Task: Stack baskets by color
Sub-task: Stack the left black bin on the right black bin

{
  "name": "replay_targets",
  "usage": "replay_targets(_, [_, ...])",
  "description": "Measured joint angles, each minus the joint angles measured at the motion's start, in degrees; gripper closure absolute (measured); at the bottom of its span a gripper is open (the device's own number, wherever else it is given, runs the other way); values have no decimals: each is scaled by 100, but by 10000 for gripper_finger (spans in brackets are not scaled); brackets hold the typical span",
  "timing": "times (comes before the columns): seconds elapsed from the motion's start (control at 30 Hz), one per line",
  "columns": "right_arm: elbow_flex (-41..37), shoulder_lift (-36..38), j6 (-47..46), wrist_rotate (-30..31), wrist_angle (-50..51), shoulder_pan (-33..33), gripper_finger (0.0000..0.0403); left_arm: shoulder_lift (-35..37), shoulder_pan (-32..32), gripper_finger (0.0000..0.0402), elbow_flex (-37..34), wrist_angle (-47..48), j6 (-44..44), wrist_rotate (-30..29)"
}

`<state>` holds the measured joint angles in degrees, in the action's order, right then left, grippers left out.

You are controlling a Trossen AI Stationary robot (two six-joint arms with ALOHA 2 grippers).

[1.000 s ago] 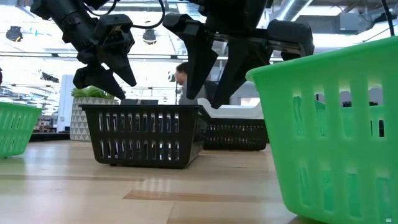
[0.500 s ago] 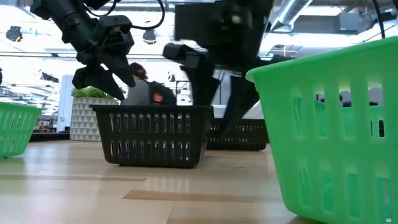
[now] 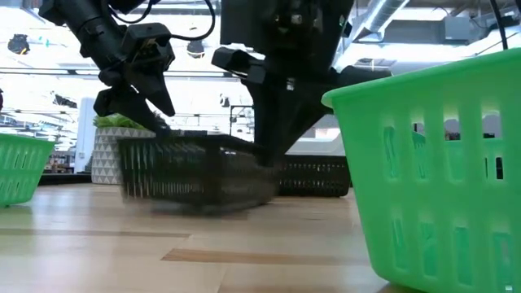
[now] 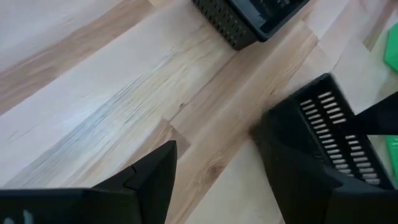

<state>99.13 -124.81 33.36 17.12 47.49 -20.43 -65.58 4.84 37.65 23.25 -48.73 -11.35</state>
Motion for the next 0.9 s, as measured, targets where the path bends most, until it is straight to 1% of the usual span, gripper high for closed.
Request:
replay_targets(0.07, [2,0,-150,0,-1,-4,379,0,0,178,0,11,10,0])
replay_targets(0.1, [2,0,-200,5,1,-4,388,0,0,178,0,10,23,0])
replay_targets(0.23, [86,2,-581,16,97,-20,390,0,0,178,0,10,53,-75])
replay_targets(0.33, [374,2,-937,8,400,-46,396,0,0,178,0,14,55,-133])
replay_targets(0.47, [990,2,-1603,-2,1201,-52,398,3,-2,178,0,22,95,-149])
replay_targets(0.57, [1477,4,-2005,6,1832,-50,399,131,-12,178,0,50,148,-149])
replay_targets(0.6, [1637,4,-2117,27,2057,-50,399,212,-31,178,4,73,177,-146])
replay_targets(0.7, [2064,17,-2371,180,2693,-56,400,596,-119,178,230,538,256,-184])
replay_targets(0.8, [2157,203,-2639,279,3099,-27,400,1136,-137,178,547,1037,360,-557])
replay_targets(0.9, [2161,514,-3022,524,3466,117,400,1718,-131,178,750,1322,402,-952])
